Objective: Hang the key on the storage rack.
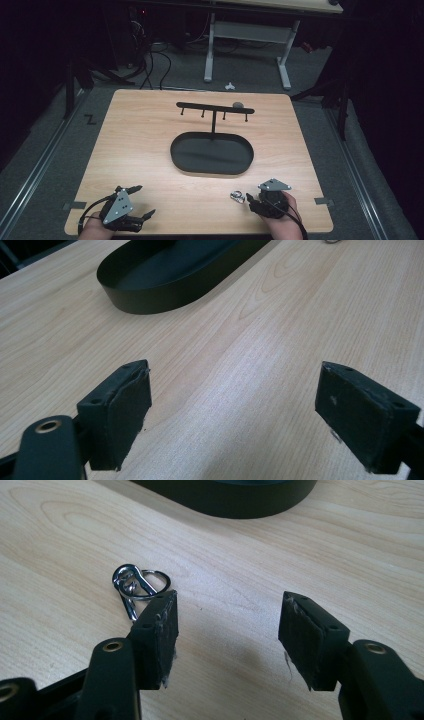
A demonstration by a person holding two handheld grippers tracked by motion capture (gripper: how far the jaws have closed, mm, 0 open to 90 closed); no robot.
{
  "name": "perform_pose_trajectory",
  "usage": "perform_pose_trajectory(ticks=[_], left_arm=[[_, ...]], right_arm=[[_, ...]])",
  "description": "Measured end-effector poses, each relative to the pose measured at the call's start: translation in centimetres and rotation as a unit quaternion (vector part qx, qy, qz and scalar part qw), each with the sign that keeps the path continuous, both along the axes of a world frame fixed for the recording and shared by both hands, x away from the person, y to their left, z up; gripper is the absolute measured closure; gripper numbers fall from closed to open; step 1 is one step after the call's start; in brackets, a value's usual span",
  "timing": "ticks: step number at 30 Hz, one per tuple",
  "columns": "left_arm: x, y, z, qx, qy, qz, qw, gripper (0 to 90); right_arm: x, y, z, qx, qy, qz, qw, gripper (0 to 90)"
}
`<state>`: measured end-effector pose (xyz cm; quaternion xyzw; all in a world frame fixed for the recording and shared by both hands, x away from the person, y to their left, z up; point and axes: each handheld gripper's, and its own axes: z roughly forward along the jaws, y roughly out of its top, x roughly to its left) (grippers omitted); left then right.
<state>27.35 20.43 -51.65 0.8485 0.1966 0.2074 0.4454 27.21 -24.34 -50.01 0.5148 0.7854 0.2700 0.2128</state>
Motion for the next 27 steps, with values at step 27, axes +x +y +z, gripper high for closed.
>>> perform_pose_trajectory(ticks=[27], left_arm=[[0.0,0.0,0.1,0.001,0.0,-0.001,1.0,15.3]], right_arm=[[0.9,2.4,1.2,-0.053,0.106,0.097,0.9882,57.3]])
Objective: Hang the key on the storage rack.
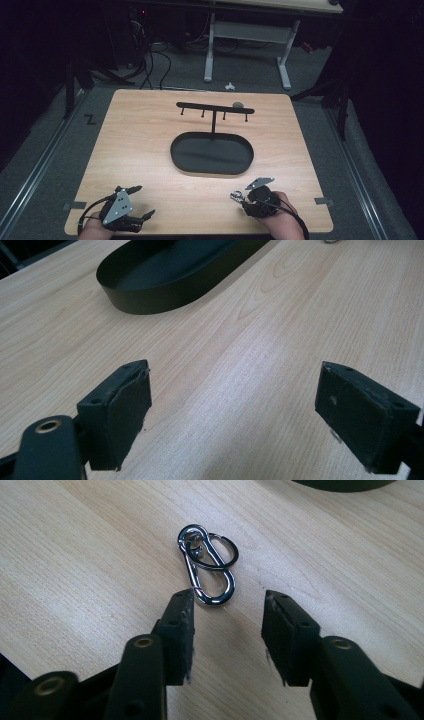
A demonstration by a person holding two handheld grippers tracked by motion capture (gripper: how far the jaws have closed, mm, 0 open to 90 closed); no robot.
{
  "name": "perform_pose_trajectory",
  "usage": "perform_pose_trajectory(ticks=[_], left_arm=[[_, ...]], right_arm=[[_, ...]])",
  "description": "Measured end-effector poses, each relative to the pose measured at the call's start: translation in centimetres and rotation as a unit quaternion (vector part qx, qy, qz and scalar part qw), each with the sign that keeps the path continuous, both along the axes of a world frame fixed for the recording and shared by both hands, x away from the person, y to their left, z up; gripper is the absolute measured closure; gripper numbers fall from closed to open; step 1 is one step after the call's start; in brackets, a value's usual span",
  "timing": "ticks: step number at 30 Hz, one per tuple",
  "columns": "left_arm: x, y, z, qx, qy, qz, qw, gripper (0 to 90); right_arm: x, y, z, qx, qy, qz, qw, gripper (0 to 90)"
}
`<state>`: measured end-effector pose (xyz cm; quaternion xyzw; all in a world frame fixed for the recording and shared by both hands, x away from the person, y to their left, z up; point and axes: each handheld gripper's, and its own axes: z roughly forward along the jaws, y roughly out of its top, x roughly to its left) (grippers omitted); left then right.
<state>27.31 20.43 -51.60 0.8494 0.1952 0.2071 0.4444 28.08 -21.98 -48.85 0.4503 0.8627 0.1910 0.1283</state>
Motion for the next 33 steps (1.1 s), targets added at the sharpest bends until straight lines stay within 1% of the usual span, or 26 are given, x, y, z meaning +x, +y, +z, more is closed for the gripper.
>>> perform_pose_trajectory(ticks=[3,6,8,11,14,16,21,25,30,33], left_arm=[[0.0,0.0,0.0,0.0,0.0,0.0,1.0,15.3],[0.0,0.0,0.0,0.0,0.0,0.0,1.0,15.3],[0.0,0.0,0.0,-0.001,0.0,0.001,1.0,15.3],[0.0,0.0,0.0,0.0,0.0,0.0,1.0,15.3],[0.0,0.0,0.0,0.0,0.0,0.0,1.0,15.3],[0.0,0.0,0.0,0.0,0.0,0.0,1.0,15.3],[0.0,0.1,0.0,-0.001,0.0,0.0,1.0,15.3],[0.0,0.1,0.0,0.0,0.0,0.0,1.0,15.3],[0.0,0.0,0.0,0.0,0.0,0.0,1.0,15.3],[0.0,0.0,0.0,0.0,0.0,-0.001,1.0,15.3]], right_arm=[[0.4,0.3,0.0,-0.008,0.009,0.008,0.9999,63.5],[0.7,0.6,-0.1,-0.022,0.013,0.014,0.9996,63.6],[0.9,0.9,-0.1,-0.028,0.02,0.021,0.9992,62.0],[1.2,1.3,0.0,-0.037,0.023,0.031,0.9986,59.2],[1.5,1.8,0.0,-0.044,0.024,0.032,0.9982,56.2],[1.7,1.9,-0.2,-0.044,0.028,0.037,0.9979,54.7],[2.1,2.1,-0.6,-0.044,0.042,0.036,0.9975,52.6],[2.4,2.1,-0.6,-0.036,0.057,0.034,0.9972,55.6],[2.6,2.3,-0.5,-0.031,0.051,0.036,0.9976,61.4],[2.7,2.4,-0.3,-0.029,0.046,0.039,0.9978,63.1]])
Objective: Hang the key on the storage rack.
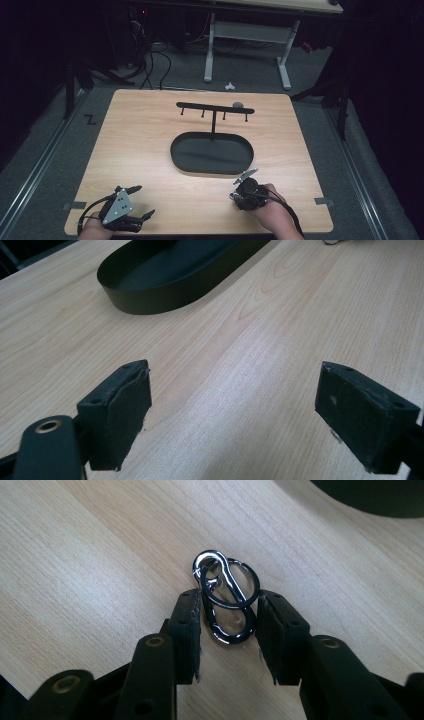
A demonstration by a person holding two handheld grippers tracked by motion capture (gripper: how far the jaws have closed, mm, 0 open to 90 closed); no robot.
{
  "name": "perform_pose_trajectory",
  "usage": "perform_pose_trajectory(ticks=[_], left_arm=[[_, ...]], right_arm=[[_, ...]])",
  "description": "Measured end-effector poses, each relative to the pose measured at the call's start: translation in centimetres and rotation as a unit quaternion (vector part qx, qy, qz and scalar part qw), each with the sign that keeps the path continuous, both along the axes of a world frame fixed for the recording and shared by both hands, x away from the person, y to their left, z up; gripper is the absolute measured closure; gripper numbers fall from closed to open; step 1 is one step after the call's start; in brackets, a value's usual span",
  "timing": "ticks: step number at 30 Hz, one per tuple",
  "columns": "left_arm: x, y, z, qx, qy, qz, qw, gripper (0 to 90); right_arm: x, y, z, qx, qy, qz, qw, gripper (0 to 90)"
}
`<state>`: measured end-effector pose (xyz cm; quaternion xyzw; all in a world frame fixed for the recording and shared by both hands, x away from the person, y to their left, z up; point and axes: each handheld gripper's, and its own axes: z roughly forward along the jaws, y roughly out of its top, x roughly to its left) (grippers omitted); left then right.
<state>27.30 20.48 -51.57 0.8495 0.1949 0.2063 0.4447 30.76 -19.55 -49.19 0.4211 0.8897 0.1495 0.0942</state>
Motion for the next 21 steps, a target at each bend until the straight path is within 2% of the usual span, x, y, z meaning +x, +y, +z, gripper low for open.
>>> perform_pose_trajectory(ticks=[5,7,10,13,16,21], left_arm=[[0.0,0.0,0.0,0.0,0.0,0.0,1.0,15.3],[0.0,0.0,0.0,0.0,0.0,0.0,1.0,15.3],[0.0,0.0,0.0,0.001,0.0,-0.001,1.0,15.3],[0.0,0.0,0.0,0.001,-0.001,0.0,1.0,15.3],[0.0,0.0,0.0,0.001,0.0,0.0,1.0,15.3],[0.0,0.0,0.0,-0.002,0.0,0.002,1.0,15.3]], right_arm=[[0.0,0.1,0.1,0.001,-0.004,0.0,1.0,65.3],[0.1,0.1,0.1,-0.002,-0.002,0.002,1.0,62.4],[0.3,0.2,0.0,0.004,0.011,0.004,0.9999,50.7],[0.7,0.4,-0.2,0.003,0.013,0.006,0.9999,48.3],[1.3,0.5,-0.2,0.009,0.02,-0.007,0.9997,47.7],[2.1,0.7,-0.3,0.005,0.037,0.006,0.9993,46.5]])
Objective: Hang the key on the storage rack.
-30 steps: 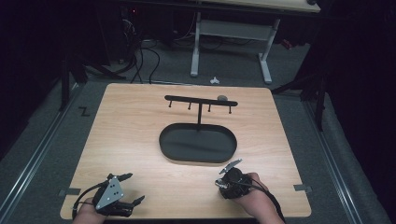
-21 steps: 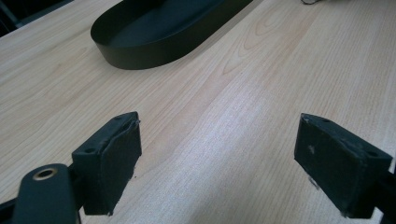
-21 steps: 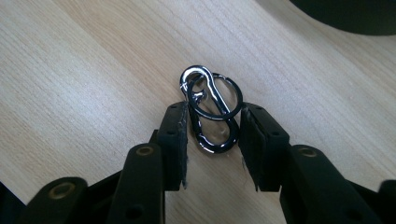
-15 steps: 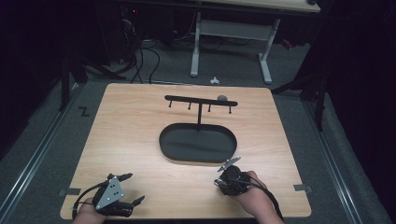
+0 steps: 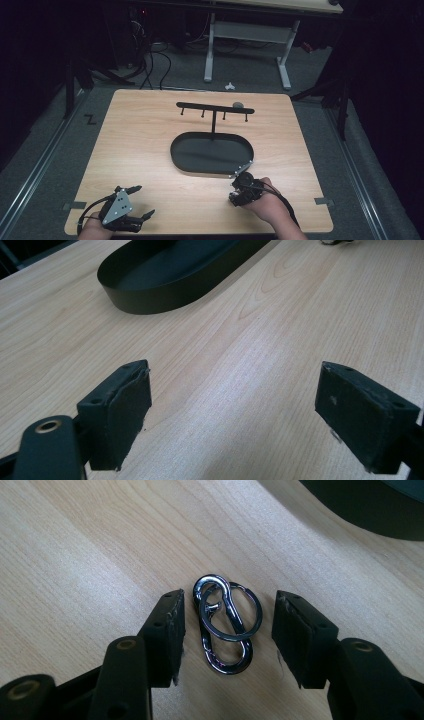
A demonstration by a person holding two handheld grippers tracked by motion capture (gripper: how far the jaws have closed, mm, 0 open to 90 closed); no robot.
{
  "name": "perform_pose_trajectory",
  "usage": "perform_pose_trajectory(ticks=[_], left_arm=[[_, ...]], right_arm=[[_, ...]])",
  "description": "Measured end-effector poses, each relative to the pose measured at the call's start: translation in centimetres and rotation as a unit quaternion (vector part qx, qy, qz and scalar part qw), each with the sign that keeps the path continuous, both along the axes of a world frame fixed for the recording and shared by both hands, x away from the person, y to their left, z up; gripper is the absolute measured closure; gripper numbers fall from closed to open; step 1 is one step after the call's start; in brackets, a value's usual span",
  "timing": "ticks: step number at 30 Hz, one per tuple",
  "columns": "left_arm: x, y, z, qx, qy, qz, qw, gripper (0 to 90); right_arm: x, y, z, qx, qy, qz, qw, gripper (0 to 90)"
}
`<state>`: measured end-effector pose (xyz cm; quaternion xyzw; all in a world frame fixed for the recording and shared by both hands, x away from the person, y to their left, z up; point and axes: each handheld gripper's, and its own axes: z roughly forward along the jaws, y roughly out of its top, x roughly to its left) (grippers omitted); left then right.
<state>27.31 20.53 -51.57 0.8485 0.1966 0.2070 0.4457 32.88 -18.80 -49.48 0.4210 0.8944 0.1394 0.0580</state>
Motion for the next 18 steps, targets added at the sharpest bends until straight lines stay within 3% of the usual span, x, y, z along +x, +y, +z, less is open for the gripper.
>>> perform_pose_trajectory(ticks=[4,7,11,18], left_arm=[[-0.01,-0.01,0.03,0.0,-0.001,-0.001,1.0,15.3],[-0.04,-0.05,0.06,0.001,-0.002,-0.002,1.0,15.3],[-0.06,-0.04,0.05,0.002,-0.002,-0.003,1.0,15.3],[-0.02,-0.04,0.02,0.002,0.0,-0.003,1.0,15.3]], right_arm=[[-0.07,0.49,0.05,-0.02,0.003,0.026,0.9995,48.9],[-0.03,0.61,0.21,-0.022,0.003,0.034,0.9992,61.5],[-0.07,0.76,0.24,-0.028,0.001,0.038,0.9989,63.5],[-0.04,0.53,0.64,-0.01,0.001,0.025,0.9996,66.9]])
